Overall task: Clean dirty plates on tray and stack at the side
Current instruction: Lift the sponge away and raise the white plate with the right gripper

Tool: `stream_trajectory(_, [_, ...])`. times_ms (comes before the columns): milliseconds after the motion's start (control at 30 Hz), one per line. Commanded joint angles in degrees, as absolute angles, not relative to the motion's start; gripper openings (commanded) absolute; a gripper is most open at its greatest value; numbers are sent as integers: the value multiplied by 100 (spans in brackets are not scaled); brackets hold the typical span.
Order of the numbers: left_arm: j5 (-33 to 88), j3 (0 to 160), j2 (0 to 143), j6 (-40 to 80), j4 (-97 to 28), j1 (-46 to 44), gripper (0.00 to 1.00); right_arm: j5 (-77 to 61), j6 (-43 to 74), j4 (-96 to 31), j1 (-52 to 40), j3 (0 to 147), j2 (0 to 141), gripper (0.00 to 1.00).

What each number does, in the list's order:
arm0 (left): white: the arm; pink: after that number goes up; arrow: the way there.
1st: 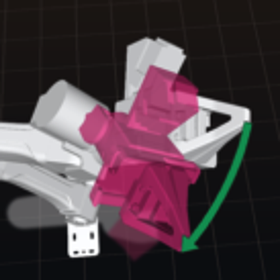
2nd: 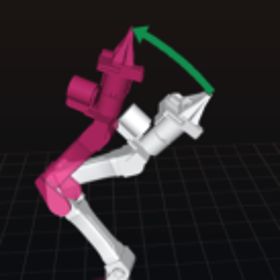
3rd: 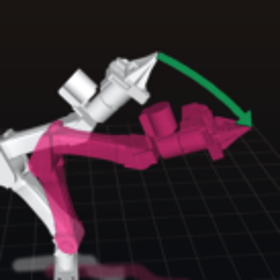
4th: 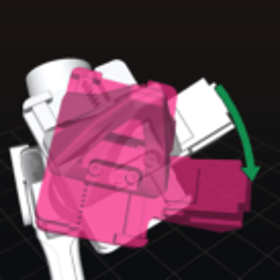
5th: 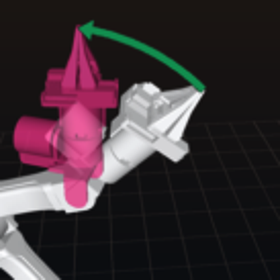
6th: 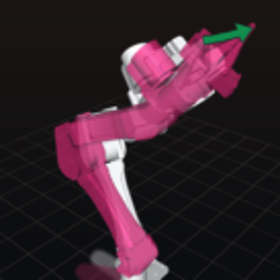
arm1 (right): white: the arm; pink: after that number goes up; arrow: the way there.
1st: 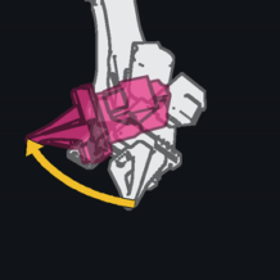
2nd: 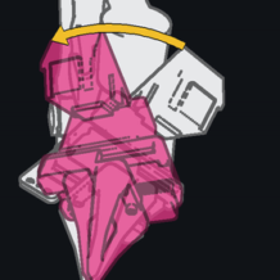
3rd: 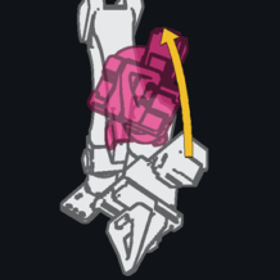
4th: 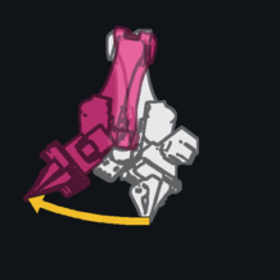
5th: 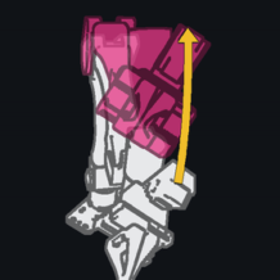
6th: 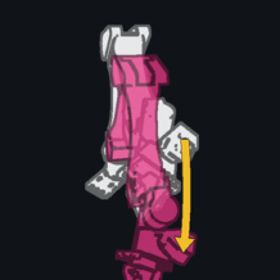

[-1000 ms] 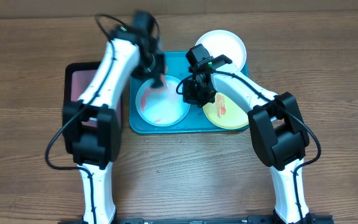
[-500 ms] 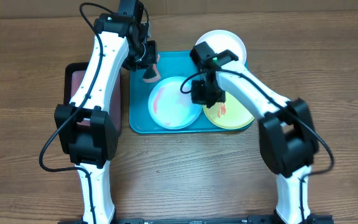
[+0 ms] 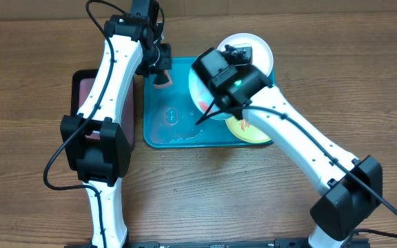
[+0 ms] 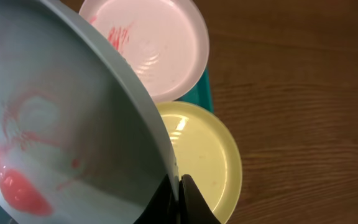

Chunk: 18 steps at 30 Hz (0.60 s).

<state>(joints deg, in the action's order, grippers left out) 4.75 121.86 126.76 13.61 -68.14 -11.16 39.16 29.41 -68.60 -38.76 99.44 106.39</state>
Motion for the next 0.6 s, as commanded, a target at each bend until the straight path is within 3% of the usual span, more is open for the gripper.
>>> stream_trajectory(0, [95,12189,12628,1522,-6799,-1116,4,5686,3332,-6825,-4278,10112,10488,4])
stream_trajectory(333, [64,12189,12628,1699,-6748,-1052,4,7815,3822,-7052,-5002,10112,10488,4])
stream_trajectory(567, [64,12186,12628,1697,-6753,-1050,4,8427,3822,-7041,-5242,10112,10488,4])
